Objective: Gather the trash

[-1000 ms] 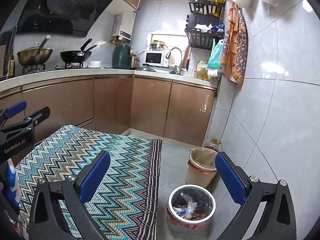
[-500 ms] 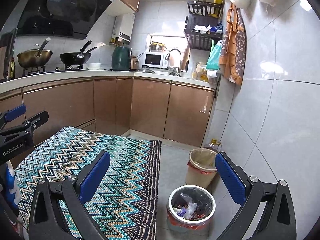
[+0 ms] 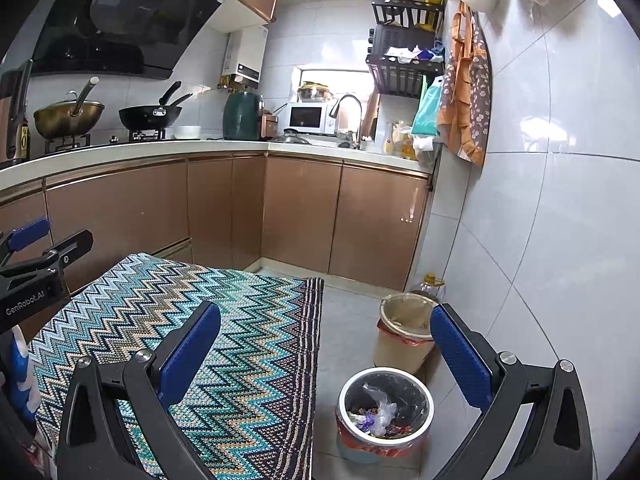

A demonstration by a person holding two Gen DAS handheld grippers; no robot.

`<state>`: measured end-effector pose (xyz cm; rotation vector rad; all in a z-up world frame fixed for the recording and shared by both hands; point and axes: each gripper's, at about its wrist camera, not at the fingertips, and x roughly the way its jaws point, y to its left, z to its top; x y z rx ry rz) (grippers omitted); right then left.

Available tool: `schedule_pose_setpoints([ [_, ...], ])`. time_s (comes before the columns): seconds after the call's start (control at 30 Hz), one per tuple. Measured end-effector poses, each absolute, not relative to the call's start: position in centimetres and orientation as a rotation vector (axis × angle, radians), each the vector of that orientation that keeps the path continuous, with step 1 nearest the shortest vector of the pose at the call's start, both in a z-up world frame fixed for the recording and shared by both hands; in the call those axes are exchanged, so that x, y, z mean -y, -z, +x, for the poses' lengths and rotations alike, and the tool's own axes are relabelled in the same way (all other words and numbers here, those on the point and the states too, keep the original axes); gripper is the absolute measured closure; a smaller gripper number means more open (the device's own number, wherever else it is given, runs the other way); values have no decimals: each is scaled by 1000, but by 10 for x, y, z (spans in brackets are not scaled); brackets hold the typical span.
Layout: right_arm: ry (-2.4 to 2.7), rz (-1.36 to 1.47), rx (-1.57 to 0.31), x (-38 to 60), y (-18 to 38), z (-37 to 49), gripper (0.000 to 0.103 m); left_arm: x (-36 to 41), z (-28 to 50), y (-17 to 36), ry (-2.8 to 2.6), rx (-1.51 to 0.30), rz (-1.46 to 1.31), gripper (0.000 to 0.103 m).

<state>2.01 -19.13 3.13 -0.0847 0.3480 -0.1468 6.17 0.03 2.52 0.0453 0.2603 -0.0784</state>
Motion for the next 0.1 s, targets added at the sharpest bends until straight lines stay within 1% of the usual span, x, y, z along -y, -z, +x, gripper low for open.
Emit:
schedule_pose_setpoints([
  [0.1, 143, -78, -350, 194, -30, 22, 0, 0, 63, -25, 72, -269, 43, 14],
])
